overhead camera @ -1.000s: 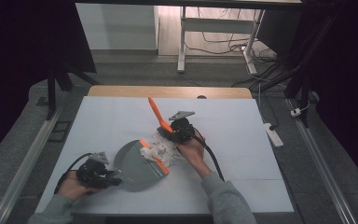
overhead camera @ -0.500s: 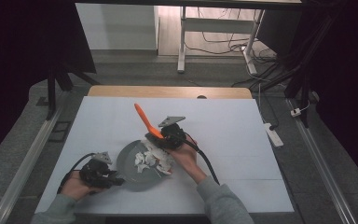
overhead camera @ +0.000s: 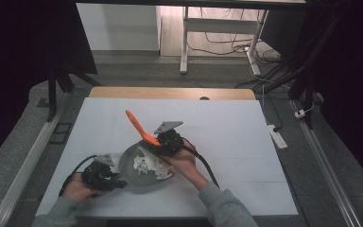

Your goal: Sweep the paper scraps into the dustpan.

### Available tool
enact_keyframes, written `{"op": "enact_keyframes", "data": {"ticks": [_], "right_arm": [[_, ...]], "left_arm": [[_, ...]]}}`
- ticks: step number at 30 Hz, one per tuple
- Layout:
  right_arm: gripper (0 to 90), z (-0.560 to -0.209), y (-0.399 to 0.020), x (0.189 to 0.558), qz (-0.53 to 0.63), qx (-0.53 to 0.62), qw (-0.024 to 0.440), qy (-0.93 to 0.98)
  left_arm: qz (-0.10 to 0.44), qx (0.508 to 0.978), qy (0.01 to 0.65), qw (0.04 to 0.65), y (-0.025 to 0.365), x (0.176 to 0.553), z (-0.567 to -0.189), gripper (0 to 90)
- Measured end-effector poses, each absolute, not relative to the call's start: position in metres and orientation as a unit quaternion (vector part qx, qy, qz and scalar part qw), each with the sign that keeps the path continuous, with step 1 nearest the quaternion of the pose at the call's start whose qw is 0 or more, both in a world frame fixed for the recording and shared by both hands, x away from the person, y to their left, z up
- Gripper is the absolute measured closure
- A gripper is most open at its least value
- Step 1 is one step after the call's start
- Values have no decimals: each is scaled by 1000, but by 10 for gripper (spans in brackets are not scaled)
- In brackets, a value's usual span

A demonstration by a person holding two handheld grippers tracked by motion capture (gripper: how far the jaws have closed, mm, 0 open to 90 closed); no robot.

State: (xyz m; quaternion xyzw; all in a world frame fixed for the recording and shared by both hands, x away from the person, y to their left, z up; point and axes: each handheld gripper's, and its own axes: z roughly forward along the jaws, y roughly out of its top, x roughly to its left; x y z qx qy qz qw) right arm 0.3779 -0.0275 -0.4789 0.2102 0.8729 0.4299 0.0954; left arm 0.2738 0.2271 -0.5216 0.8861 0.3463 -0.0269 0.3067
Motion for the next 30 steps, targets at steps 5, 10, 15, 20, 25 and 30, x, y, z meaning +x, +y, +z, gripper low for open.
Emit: {"op": "enact_keyframes", "data": {"ticks": [5, 10, 15, 20, 25, 30], "right_arm": [[703, -458, -50, 378, 459, 223, 119, 852], [703, -454, -70, 379, 467, 245, 136, 839], [703, -458, -82, 386, 460, 272, 145, 832], [702, -462, -94, 402, 454, 301, 162, 823], [702, -470, -98, 422, 431, 328, 174, 822], [703, -485, -95, 444, 396, 349, 178, 831]], "left_arm": [[-26, 886, 346, 307, 227, 273, -522, 612], [-28, 885, 346, 309, 227, 273, -522, 613], [-27, 885, 348, 309, 228, 273, -522, 612], [-26, 885, 347, 310, 228, 273, -523, 613], [-26, 885, 347, 309, 228, 273, -523, 612], [-26, 885, 347, 310, 228, 274, -523, 612]]}}
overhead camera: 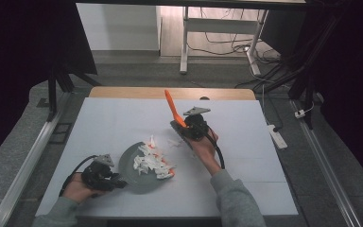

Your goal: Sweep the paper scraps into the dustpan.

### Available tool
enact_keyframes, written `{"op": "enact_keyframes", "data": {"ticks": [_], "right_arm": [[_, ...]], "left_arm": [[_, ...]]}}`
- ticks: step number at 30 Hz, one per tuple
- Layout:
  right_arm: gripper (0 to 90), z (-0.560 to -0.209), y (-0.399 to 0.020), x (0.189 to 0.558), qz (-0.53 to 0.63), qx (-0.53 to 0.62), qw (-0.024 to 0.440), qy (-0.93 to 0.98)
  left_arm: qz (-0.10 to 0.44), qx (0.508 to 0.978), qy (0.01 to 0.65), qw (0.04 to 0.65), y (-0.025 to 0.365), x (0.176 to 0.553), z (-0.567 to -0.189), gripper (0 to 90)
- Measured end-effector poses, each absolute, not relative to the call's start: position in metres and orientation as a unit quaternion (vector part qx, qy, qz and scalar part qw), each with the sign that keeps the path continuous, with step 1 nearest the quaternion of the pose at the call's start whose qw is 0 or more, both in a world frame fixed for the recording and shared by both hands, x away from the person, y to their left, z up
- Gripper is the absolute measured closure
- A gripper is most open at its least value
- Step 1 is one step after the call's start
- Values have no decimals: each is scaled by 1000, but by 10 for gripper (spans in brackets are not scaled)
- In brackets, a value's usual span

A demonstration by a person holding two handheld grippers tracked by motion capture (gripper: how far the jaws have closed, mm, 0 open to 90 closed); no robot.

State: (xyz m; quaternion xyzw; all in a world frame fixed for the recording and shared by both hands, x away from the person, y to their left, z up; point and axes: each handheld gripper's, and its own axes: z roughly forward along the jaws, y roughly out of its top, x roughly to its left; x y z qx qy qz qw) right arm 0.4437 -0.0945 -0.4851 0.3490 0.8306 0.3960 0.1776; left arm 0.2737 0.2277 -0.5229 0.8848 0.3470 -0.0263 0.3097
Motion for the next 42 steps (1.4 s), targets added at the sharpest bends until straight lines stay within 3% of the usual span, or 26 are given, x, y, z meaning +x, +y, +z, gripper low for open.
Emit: {"op": "enact_keyframes", "data": {"ticks": [14, 26, 35, 42], "right_arm": [[704, -495, -58, 449, 366, 324, 160, 858], [704, -497, -20, 418, 356, 262, 138, 886], [703, -489, -2, 385, 389, 223, 85, 890], [703, -466, 0, 369, 416, 188, 115, 882]], "left_arm": [[-25, 885, 348, 310, 227, 274, -523, 612], [-25, 883, 349, 311, 226, 275, -523, 612], [-24, 884, 349, 311, 226, 275, -523, 613], [-23, 884, 349, 311, 226, 275, -523, 613]]}}
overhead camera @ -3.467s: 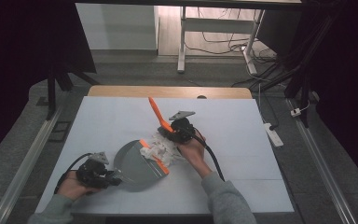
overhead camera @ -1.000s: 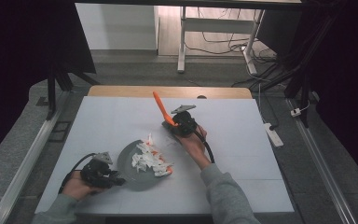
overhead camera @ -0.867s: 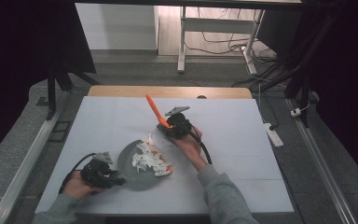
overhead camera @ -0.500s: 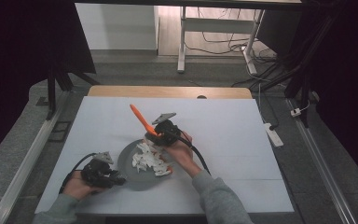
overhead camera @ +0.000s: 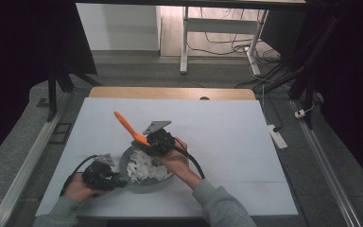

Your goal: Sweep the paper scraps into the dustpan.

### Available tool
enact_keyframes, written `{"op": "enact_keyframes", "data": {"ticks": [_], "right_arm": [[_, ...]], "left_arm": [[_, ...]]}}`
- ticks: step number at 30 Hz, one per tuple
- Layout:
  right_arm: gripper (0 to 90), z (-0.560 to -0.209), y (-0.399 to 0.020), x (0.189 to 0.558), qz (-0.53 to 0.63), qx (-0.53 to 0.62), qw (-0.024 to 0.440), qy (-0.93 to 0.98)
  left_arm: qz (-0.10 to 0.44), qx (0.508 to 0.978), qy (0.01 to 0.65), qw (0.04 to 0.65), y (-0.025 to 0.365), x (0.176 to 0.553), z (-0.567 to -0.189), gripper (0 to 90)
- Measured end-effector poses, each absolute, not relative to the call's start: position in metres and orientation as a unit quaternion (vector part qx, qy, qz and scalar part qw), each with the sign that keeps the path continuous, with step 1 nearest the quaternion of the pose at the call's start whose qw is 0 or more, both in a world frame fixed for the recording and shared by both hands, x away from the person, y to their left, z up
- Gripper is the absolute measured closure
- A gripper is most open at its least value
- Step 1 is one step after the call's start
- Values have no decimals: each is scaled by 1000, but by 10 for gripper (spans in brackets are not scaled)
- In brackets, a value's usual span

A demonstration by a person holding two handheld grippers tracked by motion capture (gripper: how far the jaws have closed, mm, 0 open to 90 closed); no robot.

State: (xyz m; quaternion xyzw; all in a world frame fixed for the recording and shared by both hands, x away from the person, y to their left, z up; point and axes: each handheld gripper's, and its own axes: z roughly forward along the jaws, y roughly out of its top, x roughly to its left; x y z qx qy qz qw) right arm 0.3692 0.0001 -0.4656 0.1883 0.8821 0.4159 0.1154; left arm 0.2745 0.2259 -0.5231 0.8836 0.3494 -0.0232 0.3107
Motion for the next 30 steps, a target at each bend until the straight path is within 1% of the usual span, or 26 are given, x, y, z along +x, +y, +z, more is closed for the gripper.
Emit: {"op": "enact_keyframes", "data": {"ticks": [5, 13, 24, 26, 30], "right_arm": [[703, -448, -15, 373, 439, 202, 141, 864], [703, -435, -58, 382, 456, 245, 163, 840], [703, -450, -138, 390, 438, 331, 186, 815], [703, -452, -148, 392, 438, 344, 183, 810], [703, -458, -158, 396, 419, 357, 192, 812]], "left_arm": [[-23, 884, 349, 311, 226, 275, -523, 612], [-23, 884, 349, 311, 227, 274, -523, 612], [-23, 884, 350, 310, 226, 274, -523, 613], [-21, 885, 348, 309, 226, 274, -523, 613], [-20, 884, 349, 309, 225, 273, -523, 613]]}}
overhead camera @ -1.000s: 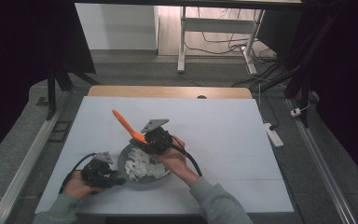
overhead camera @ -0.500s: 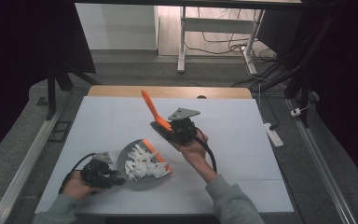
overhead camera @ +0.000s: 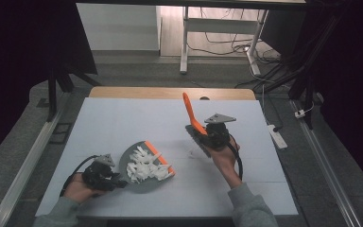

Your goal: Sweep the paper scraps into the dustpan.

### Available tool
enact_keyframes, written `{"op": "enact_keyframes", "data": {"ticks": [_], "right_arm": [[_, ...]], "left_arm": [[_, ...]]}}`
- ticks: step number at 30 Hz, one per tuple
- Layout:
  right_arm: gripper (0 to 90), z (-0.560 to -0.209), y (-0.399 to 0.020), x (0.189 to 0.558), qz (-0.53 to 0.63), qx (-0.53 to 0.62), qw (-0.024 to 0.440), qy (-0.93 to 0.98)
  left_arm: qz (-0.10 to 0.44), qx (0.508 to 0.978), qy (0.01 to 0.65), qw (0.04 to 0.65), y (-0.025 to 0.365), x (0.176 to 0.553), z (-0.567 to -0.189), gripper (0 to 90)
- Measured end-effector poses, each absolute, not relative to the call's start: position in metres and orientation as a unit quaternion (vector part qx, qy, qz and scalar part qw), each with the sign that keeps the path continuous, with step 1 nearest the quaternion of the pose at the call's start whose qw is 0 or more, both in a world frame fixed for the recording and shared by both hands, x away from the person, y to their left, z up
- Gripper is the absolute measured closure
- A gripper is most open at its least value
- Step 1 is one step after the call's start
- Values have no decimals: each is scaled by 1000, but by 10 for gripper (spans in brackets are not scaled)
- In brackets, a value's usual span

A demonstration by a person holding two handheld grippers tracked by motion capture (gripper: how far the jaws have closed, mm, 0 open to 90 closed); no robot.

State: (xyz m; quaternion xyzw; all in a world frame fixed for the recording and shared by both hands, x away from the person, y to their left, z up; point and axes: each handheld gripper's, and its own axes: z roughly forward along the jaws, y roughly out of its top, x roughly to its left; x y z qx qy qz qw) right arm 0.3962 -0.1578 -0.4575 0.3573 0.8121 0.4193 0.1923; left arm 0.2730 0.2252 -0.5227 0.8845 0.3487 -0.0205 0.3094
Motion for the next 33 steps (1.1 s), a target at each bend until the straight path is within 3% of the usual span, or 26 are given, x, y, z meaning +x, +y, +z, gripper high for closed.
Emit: {"op": "enact_keyframes", "data": {"ticks": [33], "right_arm": [[703, -491, -122, 406, 357, 365, 168, 843]], "left_arm": [[-17, 887, 343, 309, 211, 272, -521, 613]]}}
